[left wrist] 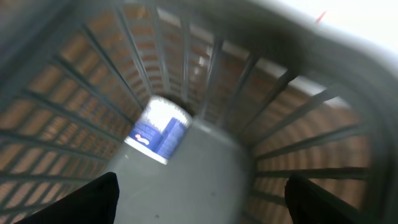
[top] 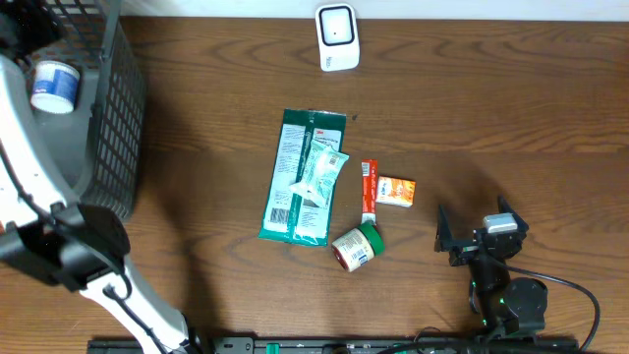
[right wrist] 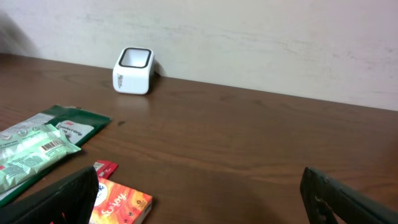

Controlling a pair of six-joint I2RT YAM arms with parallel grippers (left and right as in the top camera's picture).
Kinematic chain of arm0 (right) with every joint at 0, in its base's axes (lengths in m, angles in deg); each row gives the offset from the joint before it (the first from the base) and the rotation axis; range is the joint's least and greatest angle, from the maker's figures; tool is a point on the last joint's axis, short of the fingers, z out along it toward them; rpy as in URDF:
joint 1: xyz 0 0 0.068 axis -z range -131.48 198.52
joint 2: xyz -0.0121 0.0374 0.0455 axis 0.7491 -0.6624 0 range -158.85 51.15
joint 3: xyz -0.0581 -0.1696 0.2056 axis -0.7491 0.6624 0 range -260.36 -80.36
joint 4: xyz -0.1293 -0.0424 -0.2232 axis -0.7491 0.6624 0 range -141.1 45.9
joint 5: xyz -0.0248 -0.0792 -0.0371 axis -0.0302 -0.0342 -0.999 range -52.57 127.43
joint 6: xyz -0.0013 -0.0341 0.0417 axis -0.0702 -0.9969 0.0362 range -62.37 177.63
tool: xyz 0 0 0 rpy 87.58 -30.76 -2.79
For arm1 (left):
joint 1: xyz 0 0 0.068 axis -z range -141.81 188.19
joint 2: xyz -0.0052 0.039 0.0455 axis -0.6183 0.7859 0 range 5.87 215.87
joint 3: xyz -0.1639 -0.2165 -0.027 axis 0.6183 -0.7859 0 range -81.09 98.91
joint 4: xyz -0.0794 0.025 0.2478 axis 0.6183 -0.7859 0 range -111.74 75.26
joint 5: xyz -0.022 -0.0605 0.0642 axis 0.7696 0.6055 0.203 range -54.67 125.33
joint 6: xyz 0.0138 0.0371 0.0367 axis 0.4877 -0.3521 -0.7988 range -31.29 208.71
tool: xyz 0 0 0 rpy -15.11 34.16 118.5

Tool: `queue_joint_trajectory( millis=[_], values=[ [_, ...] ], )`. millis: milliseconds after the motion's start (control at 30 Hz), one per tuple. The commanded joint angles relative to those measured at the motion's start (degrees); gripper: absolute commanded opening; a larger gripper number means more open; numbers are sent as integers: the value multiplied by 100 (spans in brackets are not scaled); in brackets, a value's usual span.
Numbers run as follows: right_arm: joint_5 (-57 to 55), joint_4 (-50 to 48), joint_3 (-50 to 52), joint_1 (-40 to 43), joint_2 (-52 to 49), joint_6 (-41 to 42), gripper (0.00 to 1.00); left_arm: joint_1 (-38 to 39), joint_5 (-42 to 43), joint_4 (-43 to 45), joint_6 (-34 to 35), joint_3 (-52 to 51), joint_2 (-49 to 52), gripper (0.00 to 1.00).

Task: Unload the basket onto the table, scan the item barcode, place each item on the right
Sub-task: 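Reach the left gripper into the basket and grasp the cotton-buds tub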

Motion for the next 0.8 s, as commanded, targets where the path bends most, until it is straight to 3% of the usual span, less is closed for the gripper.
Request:
queue_joint_trajectory(
  millis=[0, 467, 767],
  values=[
    [-7, 22, 4, 46, 24, 28, 99, -48, -140, 55, -619, 50, 634, 88],
    [-7, 22, 4, 46, 24, 28, 99, -173, -181, 1193, -914, 24, 1775, 89],
    [-7, 22, 4, 46, 24, 28, 99, -424, -179, 1401, -914, -170, 2153, 89]
  ],
)
